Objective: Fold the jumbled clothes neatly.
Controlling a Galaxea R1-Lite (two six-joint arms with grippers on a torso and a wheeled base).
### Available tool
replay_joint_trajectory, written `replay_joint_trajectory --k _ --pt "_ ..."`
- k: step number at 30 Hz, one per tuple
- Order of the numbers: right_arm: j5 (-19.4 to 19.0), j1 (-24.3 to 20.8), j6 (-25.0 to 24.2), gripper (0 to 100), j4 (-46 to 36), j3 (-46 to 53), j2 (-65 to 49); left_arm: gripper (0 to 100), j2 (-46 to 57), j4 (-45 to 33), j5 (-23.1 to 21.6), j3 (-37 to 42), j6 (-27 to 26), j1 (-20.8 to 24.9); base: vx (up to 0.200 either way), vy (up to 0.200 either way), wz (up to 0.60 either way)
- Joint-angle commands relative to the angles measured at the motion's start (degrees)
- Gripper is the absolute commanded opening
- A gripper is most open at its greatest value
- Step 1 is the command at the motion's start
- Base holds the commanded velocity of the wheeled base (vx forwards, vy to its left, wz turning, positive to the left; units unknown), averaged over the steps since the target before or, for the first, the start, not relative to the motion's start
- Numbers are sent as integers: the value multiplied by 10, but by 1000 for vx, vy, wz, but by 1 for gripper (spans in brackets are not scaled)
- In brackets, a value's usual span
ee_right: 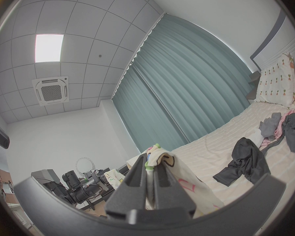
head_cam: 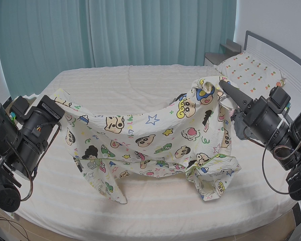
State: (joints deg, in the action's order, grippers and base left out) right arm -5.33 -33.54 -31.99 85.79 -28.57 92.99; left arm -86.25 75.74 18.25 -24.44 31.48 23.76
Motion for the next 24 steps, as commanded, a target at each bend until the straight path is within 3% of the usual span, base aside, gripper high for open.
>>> replay_joint_trajectory --k 1,24 --pt "1 -1 0 0 1 -1 -1 0 0 0 0 -1 0 0 0 200 0" --pt "4 -14 0 0 16 0 5 0 10 0 0 0 0 -4 0 200 0"
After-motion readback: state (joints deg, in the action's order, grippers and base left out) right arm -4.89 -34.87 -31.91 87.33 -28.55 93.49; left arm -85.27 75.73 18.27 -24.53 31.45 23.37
